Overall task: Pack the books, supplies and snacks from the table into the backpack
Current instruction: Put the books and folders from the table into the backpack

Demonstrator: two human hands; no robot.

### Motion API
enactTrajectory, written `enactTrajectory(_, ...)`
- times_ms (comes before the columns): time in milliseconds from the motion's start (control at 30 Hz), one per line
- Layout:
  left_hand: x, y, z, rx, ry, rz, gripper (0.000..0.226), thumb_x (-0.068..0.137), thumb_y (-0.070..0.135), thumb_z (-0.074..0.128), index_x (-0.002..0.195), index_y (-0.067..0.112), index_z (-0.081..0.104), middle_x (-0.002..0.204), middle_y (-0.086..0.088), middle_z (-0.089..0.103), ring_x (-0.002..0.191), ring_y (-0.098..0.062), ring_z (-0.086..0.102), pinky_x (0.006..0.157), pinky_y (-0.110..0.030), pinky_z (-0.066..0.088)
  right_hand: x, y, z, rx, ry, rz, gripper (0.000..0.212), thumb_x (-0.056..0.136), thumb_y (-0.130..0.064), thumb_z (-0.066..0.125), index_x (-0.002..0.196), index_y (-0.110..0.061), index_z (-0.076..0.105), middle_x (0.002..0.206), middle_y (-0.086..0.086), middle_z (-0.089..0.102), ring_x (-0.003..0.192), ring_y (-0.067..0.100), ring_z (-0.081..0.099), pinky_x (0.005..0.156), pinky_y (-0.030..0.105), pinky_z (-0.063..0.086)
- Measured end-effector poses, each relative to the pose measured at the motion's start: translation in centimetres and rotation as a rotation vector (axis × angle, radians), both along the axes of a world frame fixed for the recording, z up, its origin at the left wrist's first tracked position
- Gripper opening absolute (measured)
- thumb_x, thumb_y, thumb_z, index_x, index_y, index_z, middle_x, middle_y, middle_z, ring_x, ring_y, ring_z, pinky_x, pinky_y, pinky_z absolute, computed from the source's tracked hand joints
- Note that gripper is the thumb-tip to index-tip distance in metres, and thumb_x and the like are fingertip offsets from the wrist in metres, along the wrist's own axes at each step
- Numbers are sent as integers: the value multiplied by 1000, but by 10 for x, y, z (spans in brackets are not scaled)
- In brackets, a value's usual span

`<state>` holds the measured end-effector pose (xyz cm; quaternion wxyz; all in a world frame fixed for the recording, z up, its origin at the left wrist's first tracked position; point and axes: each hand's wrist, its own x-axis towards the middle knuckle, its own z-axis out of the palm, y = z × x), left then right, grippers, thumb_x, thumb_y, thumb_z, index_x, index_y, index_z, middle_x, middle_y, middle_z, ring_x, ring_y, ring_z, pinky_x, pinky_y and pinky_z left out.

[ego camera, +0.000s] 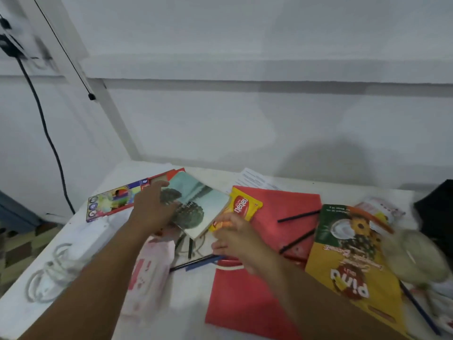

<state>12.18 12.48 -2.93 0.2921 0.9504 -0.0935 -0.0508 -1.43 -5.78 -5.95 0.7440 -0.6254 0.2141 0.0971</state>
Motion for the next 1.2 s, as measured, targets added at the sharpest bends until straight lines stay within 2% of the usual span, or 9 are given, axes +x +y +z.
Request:
enactTrajectory(200, 49, 13, -17, 210, 162, -153, 54, 78, 45, 79, 124, 27, 56, 120, -6, 67, 106, -27, 63, 92, -36, 51, 28, 39, -4, 85, 92, -61, 31, 91, -5, 61, 117, -20, 56, 95, 17, 64, 67, 25, 62, 57, 31, 54)
enactTrajectory(300, 59, 22, -20, 102, 225, -117, 63, 52, 53, 84, 103, 46, 50, 113, -8, 62, 86, -27, 68, 77, -43, 60, 30, 44, -6, 1, 86, -153, 22, 93, -8, 61, 112, -18, 58, 80, 13, 62, 51, 16, 59, 45, 24, 44)
enactTrajectory(400, 59, 25, -14, -75, 313, -111, 63, 51, 35, 94, 98, 42, 52, 117, -9, 58, 85, -29, 69, 62, -42, 62, 28, 39, -3, -74, 37, -207, 11, 93, -13, 65, 101, -21, 62, 80, 9, 61, 47, 11, 57, 42, 23, 40)
enactTrajectory(500, 56, 22, 2, -206, 321, -146, 62, 53, 24, 98, 97, 40, 57, 113, -7, 66, 90, -26, 71, 73, -43, 62, 20, 30, 5, 39, -36, -224, 22, 92, -6, 66, 108, -20, 61, 86, 11, 68, 58, 20, 66, 46, 27, 47)
enactTrajectory(700, 13, -16, 33, -326, 182, -257, 61, 59, 24, 96, 106, 41, 61, 118, 5, 51, 104, -14, 59, 82, -26, 57, -23, -11, 20, 260, -134, -210, 54, 87, 11, 61, 124, -27, 55, 80, 12, 70, 56, 32, 63, 45, 29, 48)
enactTrajectory(800, -28, -52, 35, -371, 129, -372, 60, 61, 25, 95, 107, 41, 60, 119, 8, 50, 110, -1, 52, 87, -20, 48, -66, -41, 30, 116, -182, -294, 53, 85, 4, 70, 121, -34, 61, 103, 8, 75, 83, 33, 72, 69, 42, 61)
enactTrajectory(933, -81, -113, 22, -427, 84, -494, 62, 61, 23, 95, 103, 47, 57, 118, 4, 44, 108, 15, 44, 84, -4, 39, -125, -86, 31, -381, -242, -512, 41, 94, -17, 66, 120, -49, 60, 130, -25, 56, 120, -6, 53, 106, 37, 48)
enactTrajectory(1033, -119, -162, 17, -473, 36, -558, 61, 56, 40, 95, 105, 45, 58, 115, 9, 47, 109, 12, 46, 82, -3, 38, -169, -119, 36, -404, -266, -666, 46, 91, -27, 68, 127, -52, 55, 138, -20, 51, 129, 6, 50, 106, 43, 48)
enactTrajectory(1200, -176, -244, 16, -539, 42, -724, 35, 69, 51, 75, 101, 53, 60, 114, 15, 51, 105, 3, 52, 80, -17, 42, -255, -166, 55, -458, -304, -886, 51, 96, -14, 64, 123, -55, 53, 135, -26, 50, 122, 0, 52, 100, 29, 49)
